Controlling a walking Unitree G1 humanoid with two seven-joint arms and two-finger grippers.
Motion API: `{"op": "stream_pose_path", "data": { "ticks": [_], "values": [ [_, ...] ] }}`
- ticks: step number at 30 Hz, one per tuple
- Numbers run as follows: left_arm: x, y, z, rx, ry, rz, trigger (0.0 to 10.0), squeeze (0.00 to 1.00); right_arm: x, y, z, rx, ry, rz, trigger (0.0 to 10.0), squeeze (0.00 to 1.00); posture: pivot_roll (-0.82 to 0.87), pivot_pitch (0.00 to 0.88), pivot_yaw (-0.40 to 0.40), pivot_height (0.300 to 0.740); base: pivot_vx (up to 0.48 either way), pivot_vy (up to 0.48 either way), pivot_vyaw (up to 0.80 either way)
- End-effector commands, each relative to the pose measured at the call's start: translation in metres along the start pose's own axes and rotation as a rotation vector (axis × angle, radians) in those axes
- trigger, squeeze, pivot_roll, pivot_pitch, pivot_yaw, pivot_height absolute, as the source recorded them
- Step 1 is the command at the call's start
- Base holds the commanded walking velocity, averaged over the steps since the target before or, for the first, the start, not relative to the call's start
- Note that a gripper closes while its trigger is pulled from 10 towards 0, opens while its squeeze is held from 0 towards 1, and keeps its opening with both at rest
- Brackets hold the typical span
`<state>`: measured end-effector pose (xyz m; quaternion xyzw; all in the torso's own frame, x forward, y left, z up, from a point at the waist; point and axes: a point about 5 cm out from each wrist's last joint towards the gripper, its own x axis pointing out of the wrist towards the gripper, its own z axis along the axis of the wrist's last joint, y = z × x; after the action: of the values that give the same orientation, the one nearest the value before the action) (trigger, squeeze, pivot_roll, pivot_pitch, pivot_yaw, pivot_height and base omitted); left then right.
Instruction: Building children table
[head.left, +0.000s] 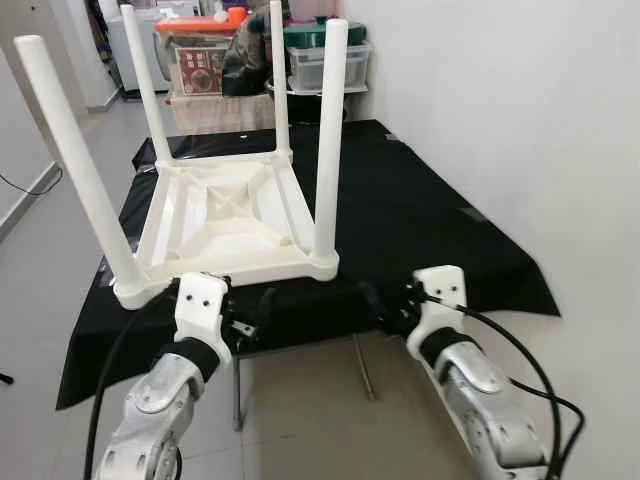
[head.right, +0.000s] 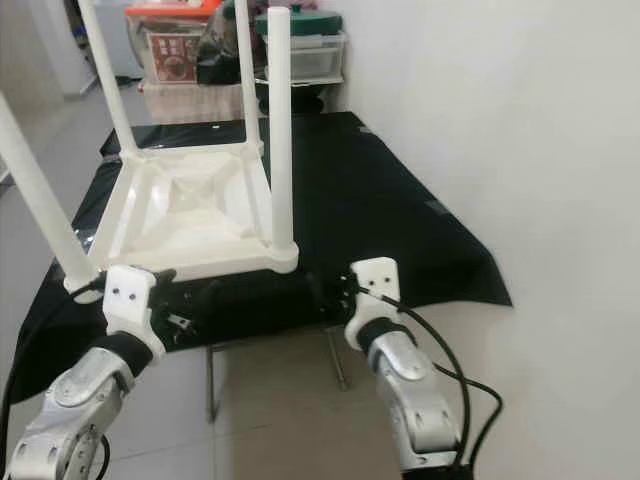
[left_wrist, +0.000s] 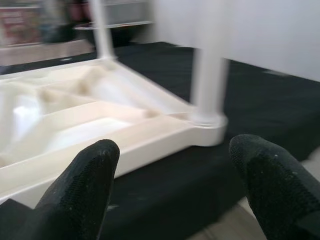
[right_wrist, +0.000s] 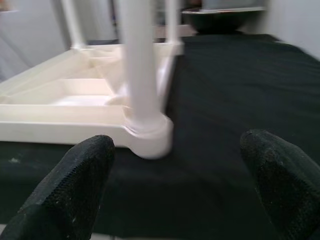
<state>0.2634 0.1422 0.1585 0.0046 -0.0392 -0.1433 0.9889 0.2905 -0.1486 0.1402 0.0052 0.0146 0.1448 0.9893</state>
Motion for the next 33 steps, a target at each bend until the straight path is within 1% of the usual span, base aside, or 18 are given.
{"op": "stream_pose_path", "data": {
  "ticks": [1,4,6,14,16,18,21,22,23,24,25,26,27,29,30,31,32,33],
  "values": [
    [-0.004,0.007,-0.005,-0.003,0.020,0.026,10.0,0.00,0.003,0.014,0.001,0.016,-0.018,0.074,10.0,0.00,-0.06,0.000,-0.004,0.740,0.330,0.000,0.80],
    [-0.003,0.007,-0.005,-0.003,0.016,0.025,10.0,0.00,0.002,0.015,0.001,0.057,-0.024,0.094,10.0,0.00,-0.06,0.000,-0.003,0.740,0.309,0.000,0.00],
    [-0.003,0.007,-0.005,-0.002,0.016,0.025,10.0,0.00,0.002,0.015,0.001,0.062,-0.025,0.101,10.0,0.00,-0.06,0.000,-0.003,0.740,0.296,0.000,0.00],
    [-0.002,0.006,-0.005,0.008,0.019,0.032,10.0,0.00,-0.001,0.015,0.002,0.085,-0.032,0.126,10.0,0.00,-0.06,0.000,-0.001,0.740,0.000,0.000,0.00],
    [-0.003,0.005,-0.004,0.015,0.013,0.026,10.0,0.00,-0.007,0.021,0.008,0.061,-0.066,0.252,10.0,0.00,-0.06,0.000,0.000,0.740,0.000,0.000,0.00],
    [-0.003,0.004,-0.004,0.021,0.010,0.022,10.0,0.00,-0.013,0.023,0.015,0.046,-0.098,0.344,10.0,0.00,-0.06,0.000,0.001,0.740,0.000,0.000,0.00],
    [-0.003,0.004,-0.004,0.022,0.009,0.020,10.0,0.00,-0.015,0.023,0.018,0.047,-0.110,0.362,10.0,0.00,-0.06,0.000,0.001,0.740,0.000,0.000,0.00],
    [-0.003,0.004,-0.004,0.022,0.009,0.019,10.0,0.00,-0.016,0.022,0.027,0.037,-0.142,0.380,10.0,0.00,-0.06,0.000,0.002,0.740,0.000,0.000,0.00],
    [-0.003,0.003,-0.004,0.022,0.010,0.015,10.0,0.00,-0.017,0.019,0.050,-0.012,-0.210,0.418,10.0,0.00,-0.07,0.000,0.002,0.740,0.000,0.000,0.00],
    [-0.003,0.003,-0.004,0.022,0.010,0.015,10.0,0.00,-0.017,0.019,0.050,-0.012,-0.210,0.418,10.0,0.00,-0.07,0.000,0.002,0.740,0.000,0.000,0.00],
    [-0.003,0.003,-0.004,0.021,0.010,0.011,10.0,0.00,-0.017,0.016,0.064,-0.052,-0.247,0.428,10.0,0.00,-0.07,0.000,0.003,0.740,0.000,0.000,0.00],
    [-0.003,0.003,-0.004,0.021,0.010,0.011,10.0,0.00,-0.017,0.016,0.064,-0.052,-0.247,0.428,10.0,0.00,-0.07,0.000,0.003,0.740,0.000,0.000,0.00],
    [-0.003,0.002,-0.004,0.022,0.009,0.007,10.0,0.00,-0.017,0.014,0.076,-0.079,-0.282,0.431,10.0,0.00,-0.07,0.000,0.003,0.740,0.000,0.000,0.00],
    [-0.003,0.001,-0.004,0.024,0.006,-0.002,10.0,0.00,-0.013,0.007,0.110,-0.149,-0.391,0.370,10.0,0.00,-0.07,0.000,0.000,0.740,0.000,0.000,0.00],
    [-0.003,0.001,-0.004,0.024,0.006,-0.002,10.0,0.00,-0.013,0.007,0.110,-0.149,-0.391,0.370,10.0,0.00,-0.07,0.000,0.000,0.740,0.000,0.000,0.00],
    [-0.002,0.001,-0.004,0.024,0.004,-0.004,10.0,0.00,-0.011,0.004,0.122,-0.168,-0.433,0.338,10.0,0.00,-0.07,0.000,0.000,0.740,0.000,0.000,0.00],
    [-0.002,0.000,-0.003,0.026,0.001,-0.007,10.0,0.00,-0.010,-0.001,0.136,-0.189,-0.481,0.284,10.0,0.00,-0.07,0.000,-0.003,0.740,0.000,0.000,0.00],
    [-0.002,0.000,-0.002,0.028,-0.005,-0.008,10.0,0.00,-0.008,-0.010,0.152,-0.204,-0.535,0.186,10.0,0.00,-0.07,0.000,-0.005,0.740,0.000,0.000,0.00]
  ]
}}
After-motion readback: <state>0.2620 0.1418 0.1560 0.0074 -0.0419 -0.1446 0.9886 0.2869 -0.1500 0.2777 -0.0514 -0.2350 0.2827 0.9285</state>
